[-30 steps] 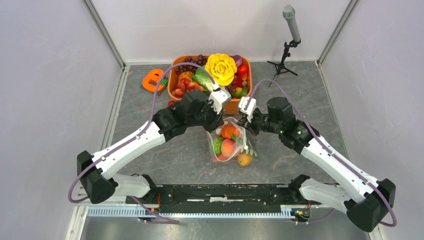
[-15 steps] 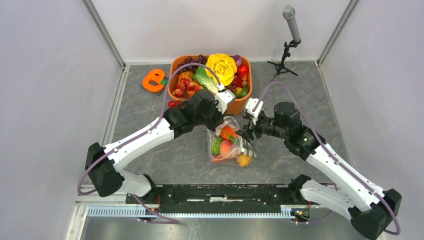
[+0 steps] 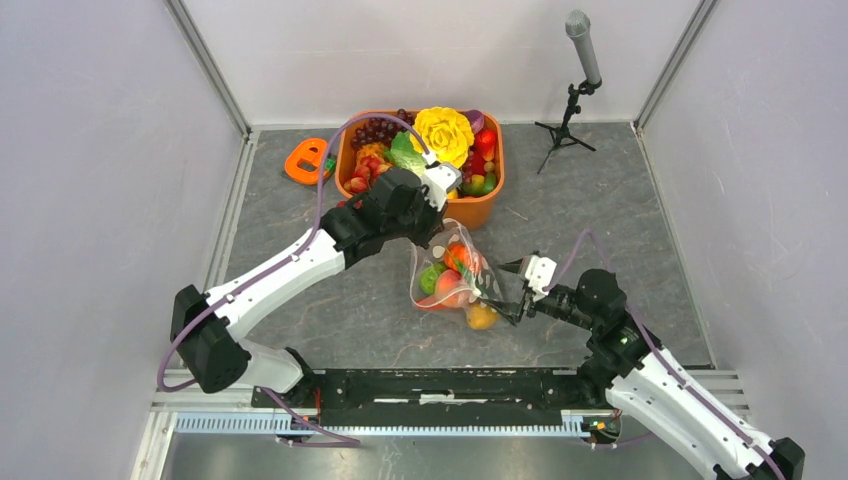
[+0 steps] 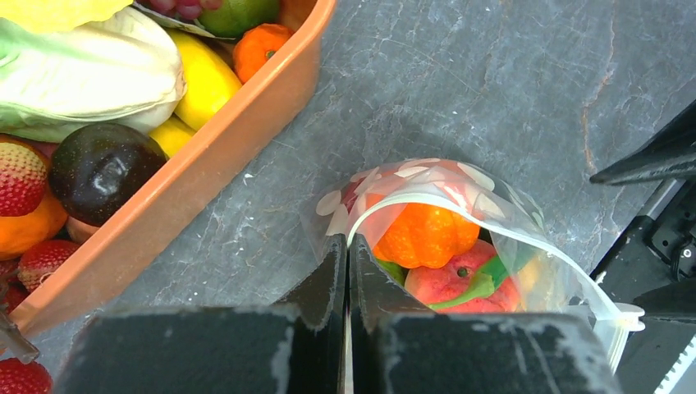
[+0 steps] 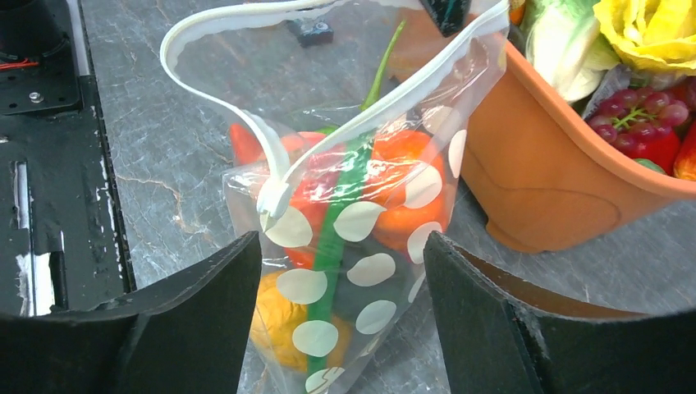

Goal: Place the food in the zip-top bag and seal the zipper
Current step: Zip the zipper food storage bag at the center of the board.

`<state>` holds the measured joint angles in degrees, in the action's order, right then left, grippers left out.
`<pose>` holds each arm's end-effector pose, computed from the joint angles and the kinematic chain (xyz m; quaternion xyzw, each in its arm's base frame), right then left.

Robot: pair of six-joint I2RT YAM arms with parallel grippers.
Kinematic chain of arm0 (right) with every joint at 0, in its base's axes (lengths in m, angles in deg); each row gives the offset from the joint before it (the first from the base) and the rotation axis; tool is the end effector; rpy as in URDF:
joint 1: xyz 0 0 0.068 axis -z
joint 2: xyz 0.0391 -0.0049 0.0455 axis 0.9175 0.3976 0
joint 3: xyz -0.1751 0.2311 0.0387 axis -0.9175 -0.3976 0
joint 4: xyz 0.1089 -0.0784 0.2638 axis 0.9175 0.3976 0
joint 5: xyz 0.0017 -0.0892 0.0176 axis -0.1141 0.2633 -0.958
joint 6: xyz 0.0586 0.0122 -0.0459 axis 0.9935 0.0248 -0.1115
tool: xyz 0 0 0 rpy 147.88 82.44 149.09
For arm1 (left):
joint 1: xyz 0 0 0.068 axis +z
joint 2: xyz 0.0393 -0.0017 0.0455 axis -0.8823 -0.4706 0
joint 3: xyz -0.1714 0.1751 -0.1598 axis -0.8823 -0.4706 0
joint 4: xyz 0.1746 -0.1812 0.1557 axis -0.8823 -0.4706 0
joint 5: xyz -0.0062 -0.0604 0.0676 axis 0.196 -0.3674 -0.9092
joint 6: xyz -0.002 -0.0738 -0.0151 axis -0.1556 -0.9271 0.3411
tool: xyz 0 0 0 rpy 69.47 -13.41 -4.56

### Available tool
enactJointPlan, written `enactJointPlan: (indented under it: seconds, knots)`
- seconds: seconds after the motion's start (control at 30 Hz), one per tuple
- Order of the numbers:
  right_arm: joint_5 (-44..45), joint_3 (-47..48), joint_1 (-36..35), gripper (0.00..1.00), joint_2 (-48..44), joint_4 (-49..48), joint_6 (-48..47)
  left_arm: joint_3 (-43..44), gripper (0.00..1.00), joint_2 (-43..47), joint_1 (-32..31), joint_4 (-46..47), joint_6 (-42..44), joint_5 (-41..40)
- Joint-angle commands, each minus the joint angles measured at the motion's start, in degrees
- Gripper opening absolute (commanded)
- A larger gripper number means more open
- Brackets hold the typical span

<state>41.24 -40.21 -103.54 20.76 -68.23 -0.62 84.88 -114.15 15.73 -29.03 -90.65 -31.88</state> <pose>0.1323 0.1343 0.2553 -0.4400 0.6164 0.3031 0.5784 0.2549 -0.2710 0.3347 0.3499 0.8090 -0.2111 0.4224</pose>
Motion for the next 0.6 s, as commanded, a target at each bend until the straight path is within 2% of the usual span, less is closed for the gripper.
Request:
enactJointPlan:
  seconds: [0.0,0.13,0.3,0.43,0.57]
  knots:
    - [-2.8,-4.0,0.1,0.76,0.7,-13.9,1.1,1.9,0.02,0.4,0.8,3.0,-2.4,0.4]
    - [-4.7,-6.1,0.0,0.68,4.1,-19.5,2.2,1.8,0.02,0.3,1.5,3.0,-2.9,1.0]
    - [-6.8,-12.0,-0.3,0.60,2.0,-31.3,4.6,1.8,0.02,0.5,1.9,3.1,-3.3,1.2]
    - [-8.9,-12.0,-0.8,0.60,1.0,-31.3,4.4,2.0,0.02,0.3,2.3,3.2,-3.9,1.6]
    - [-6.4,-12.4,-2.2,0.61,1.1,-31.6,3.9,2.2,0.02,0.2,2.6,3.3,-4.8,2.2]
